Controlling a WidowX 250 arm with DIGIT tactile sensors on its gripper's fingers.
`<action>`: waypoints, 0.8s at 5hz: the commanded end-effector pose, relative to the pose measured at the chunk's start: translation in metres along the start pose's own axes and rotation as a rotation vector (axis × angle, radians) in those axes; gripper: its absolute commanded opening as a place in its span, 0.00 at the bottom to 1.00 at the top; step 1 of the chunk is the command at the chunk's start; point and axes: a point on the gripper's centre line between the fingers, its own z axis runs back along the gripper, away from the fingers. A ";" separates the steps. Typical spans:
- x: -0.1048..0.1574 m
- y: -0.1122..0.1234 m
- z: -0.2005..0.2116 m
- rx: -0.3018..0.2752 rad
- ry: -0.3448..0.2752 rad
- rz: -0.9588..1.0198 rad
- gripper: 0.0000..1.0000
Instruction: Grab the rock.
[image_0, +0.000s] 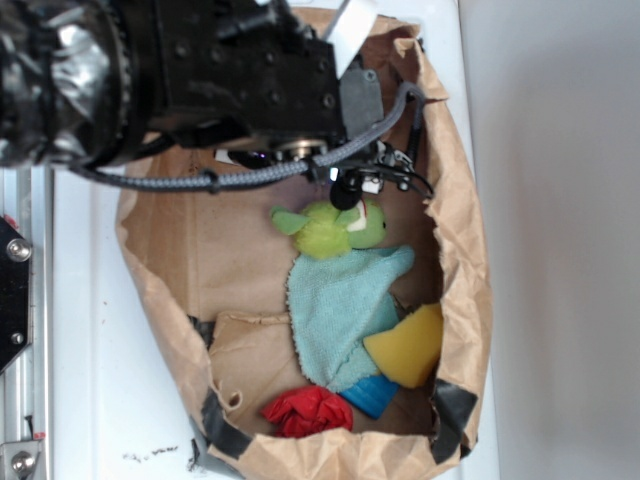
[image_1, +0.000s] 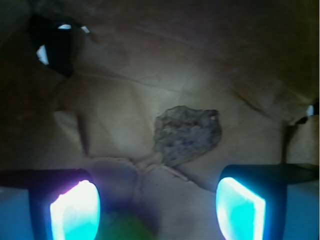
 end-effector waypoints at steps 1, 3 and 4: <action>0.011 0.022 0.017 0.058 -0.089 0.096 1.00; 0.012 0.016 0.008 0.056 -0.086 0.090 1.00; 0.016 0.007 0.001 0.065 -0.096 0.102 1.00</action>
